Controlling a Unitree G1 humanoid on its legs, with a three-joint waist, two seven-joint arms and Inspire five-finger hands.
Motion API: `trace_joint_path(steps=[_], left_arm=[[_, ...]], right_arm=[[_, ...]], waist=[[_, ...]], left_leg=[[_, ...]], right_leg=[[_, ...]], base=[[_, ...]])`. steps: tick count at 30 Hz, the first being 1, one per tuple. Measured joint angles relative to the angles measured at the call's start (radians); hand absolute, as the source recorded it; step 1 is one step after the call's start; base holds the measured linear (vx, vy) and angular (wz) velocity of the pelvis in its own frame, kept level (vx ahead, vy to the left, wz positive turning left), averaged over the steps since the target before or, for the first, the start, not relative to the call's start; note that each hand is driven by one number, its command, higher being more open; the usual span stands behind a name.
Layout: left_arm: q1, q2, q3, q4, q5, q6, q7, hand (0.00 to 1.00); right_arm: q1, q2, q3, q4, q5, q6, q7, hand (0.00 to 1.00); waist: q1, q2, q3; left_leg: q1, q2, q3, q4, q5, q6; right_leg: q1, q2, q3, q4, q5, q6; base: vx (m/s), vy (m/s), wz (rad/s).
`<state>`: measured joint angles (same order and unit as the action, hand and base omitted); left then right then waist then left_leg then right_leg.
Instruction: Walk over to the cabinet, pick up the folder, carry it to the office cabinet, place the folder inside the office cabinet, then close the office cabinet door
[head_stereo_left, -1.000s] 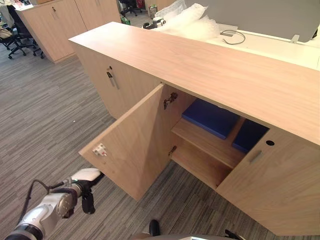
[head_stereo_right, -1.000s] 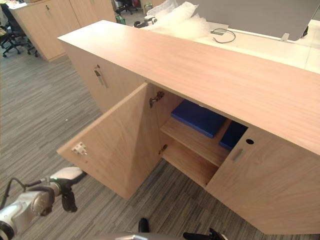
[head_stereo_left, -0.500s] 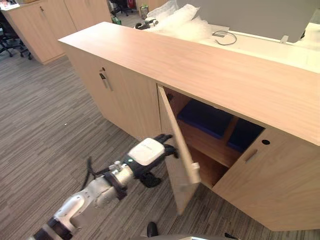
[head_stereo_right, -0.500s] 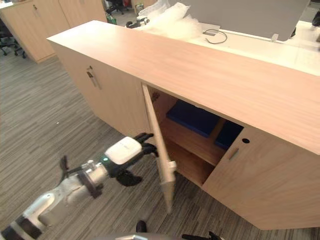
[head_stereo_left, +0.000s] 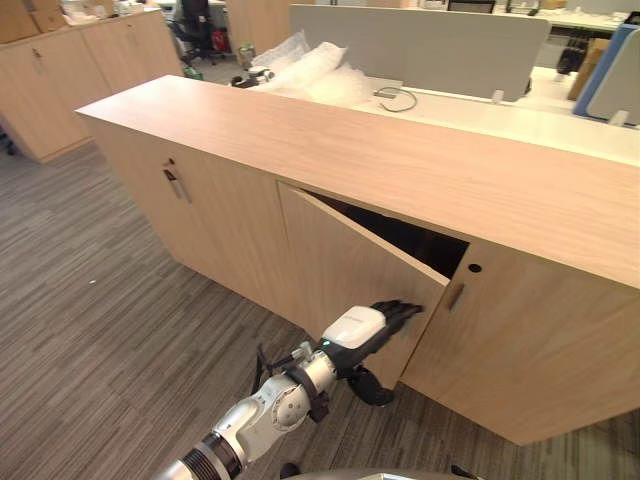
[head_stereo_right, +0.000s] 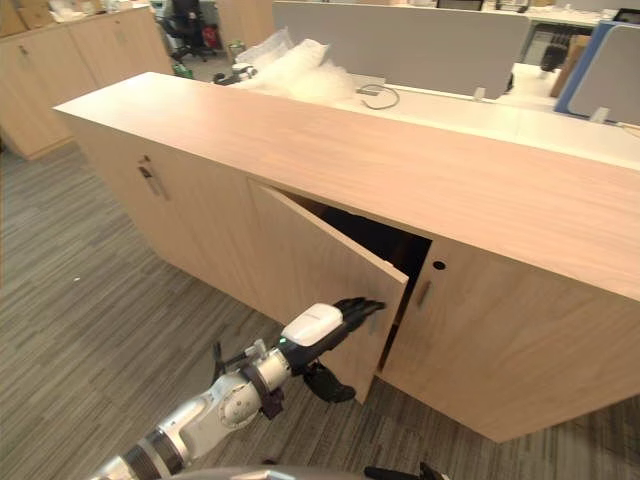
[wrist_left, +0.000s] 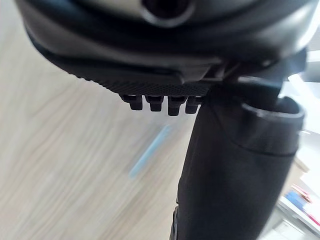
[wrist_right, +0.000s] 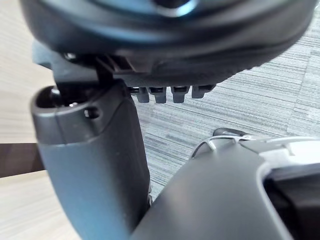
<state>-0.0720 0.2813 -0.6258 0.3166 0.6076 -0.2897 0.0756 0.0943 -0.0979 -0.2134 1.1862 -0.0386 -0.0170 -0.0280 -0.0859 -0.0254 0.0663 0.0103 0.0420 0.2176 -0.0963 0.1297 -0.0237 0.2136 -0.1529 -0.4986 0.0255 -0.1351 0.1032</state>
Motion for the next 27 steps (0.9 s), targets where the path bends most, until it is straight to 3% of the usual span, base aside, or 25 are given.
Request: trace_joint_path(steps=[5, 7, 9, 10, 12, 13, 14, 15, 17, 21, 25, 27], left_arm=[[0.111, -0.077, 0.275, 0.256, -0.179, 0.098, -0.003, 1.0], [0.146, -0.093, 0.402, 0.344, -0.306, 0.129, 0.008, 1.0], [0.182, -0.105, 0.47, 0.386, -0.417, 0.14, 0.034, 1.0], [0.212, -0.112, 0.527, 0.407, -0.548, 0.144, 0.045, 1.0], [0.227, -0.118, 0.572, 0.412, -0.643, 0.144, 0.043, 1.0], [0.242, -0.137, 0.608, 0.426, -0.739, 0.137, 0.018, 1.0], [0.25, -0.149, 0.62, 0.436, -0.779, 0.132, -0.002, 1.0], [0.263, -0.171, 0.651, 0.474, -0.837, 0.124, -0.04, 1.0], [0.257, -0.181, 0.69, 0.548, -0.917, 0.134, -0.083, 1.0], [0.253, -0.208, 0.813, 0.64, -1.033, 0.159, -0.124, 1.0], [0.227, -0.217, 0.834, 0.699, -1.029, 0.16, -0.135, 1.0], [0.225, -0.242, 0.874, 0.721, -1.004, 0.159, -0.111, 1.0]], right_arm=[[-0.002, 0.026, -0.001, -0.017, 0.001, 0.004, -0.008, 1.0], [-0.004, 0.032, -0.004, -0.018, 0.003, 0.004, -0.012, 1.0], [0.0, 0.03, -0.006, -0.018, 0.004, 0.004, -0.018, 1.0], [0.002, 0.026, -0.006, -0.018, 0.008, 0.003, -0.023, 1.0], [-0.002, 0.021, -0.006, -0.027, 0.014, 0.001, -0.026, 1.0], [-0.008, 0.013, -0.014, -0.037, 0.025, 0.002, -0.028, 1.0], [-0.015, 0.006, -0.024, -0.038, 0.025, 0.003, -0.028, 1.0], [-0.032, -0.001, -0.046, -0.041, 0.025, 0.004, -0.028, 1.0], [-0.042, 0.006, -0.046, -0.067, 0.022, 0.004, -0.016, 1.0], [-0.039, 0.073, -0.022, -0.096, 0.022, 0.002, 0.011, 1.0], [-0.035, 0.093, 0.002, -0.098, 0.03, -0.006, 0.03, 1.0], [-0.032, 0.087, -0.001, -0.095, 0.041, -0.006, 0.022, 1.0]], waist=[[-0.001, -0.041, 0.021], [0.003, -0.054, 0.031], [0.02, -0.05, 0.036], [0.035, -0.043, 0.045], [0.051, -0.035, 0.061], [0.078, -0.018, 0.067], [0.084, 0.0, 0.068], [0.088, 0.034, 0.075], [0.085, 0.028, 0.08], [0.103, -0.02, 0.045], [0.099, -0.019, 0.014], [0.1, -0.004, 0.011]], left_leg=[[0.002, 0.025, 0.067, 0.04, -0.035, -0.017], [-0.072, 0.06, 0.073, 0.217, -0.124, -0.017], [-0.109, 0.093, 0.072, 0.353, -0.182, -0.014], [-0.129, 0.11, 0.046, 0.452, -0.208, -0.011], [-0.172, 0.109, -0.019, 0.546, -0.213, -0.014], [-0.195, 0.073, -0.156, 0.542, -0.268, -0.057], [-0.179, 0.053, -0.227, 0.497, -0.27, -0.062], [-0.137, 0.051, -0.303, 0.425, -0.284, -0.071], [-0.118, 0.047, -0.303, 0.399, -0.282, -0.069], [-0.047, 0.046, -0.215, 0.324, -0.264, -0.062], [-0.01, 0.023, -0.196, 0.194, -0.185, -0.058], [0.032, 0.018, -0.2, 0.098, -0.13, -0.055]], right_leg=[[-0.013, 0.011, 0.064, -0.009, 0.003, 0.0], [-0.017, 0.018, 0.076, -0.005, 0.006, -0.001], [-0.003, 0.023, 0.099, -0.005, 0.006, -0.002], [0.013, 0.03, 0.123, -0.006, 0.007, -0.003], [0.017, 0.026, 0.143, -0.004, 0.015, -0.014], [0.006, 0.023, 0.179, -0.004, 0.016, -0.014], [-0.004, 0.027, 0.197, 0.0, 0.016, -0.014], [-0.015, 0.043, 0.23, 0.005, 0.016, -0.014], [-0.03, 0.038, 0.252, 0.02, 0.018, -0.007], [-0.047, 0.013, 0.318, 0.027, 0.022, -0.005], [-0.072, -0.008, 0.319, 0.011, 0.03, 0.007], [-0.072, -0.011, 0.311, 0.009, 0.032, 0.008]], base=[[0.07, -0.034, -0.39], [0.09, -0.068, -0.27], [0.08, -0.028, -0.35], [0.09, -0.021, -0.38], [0.05, 0.021, -0.41], [0.0, 0.093, -0.55], [0.02, 0.197, -0.79], [0.03, 0.147, -0.58], [0.01, 0.131, -0.41], [-0.03, 0.103, -0.56], [-0.07, 0.015, -0.18], [-0.1, -0.016, 0.11]])
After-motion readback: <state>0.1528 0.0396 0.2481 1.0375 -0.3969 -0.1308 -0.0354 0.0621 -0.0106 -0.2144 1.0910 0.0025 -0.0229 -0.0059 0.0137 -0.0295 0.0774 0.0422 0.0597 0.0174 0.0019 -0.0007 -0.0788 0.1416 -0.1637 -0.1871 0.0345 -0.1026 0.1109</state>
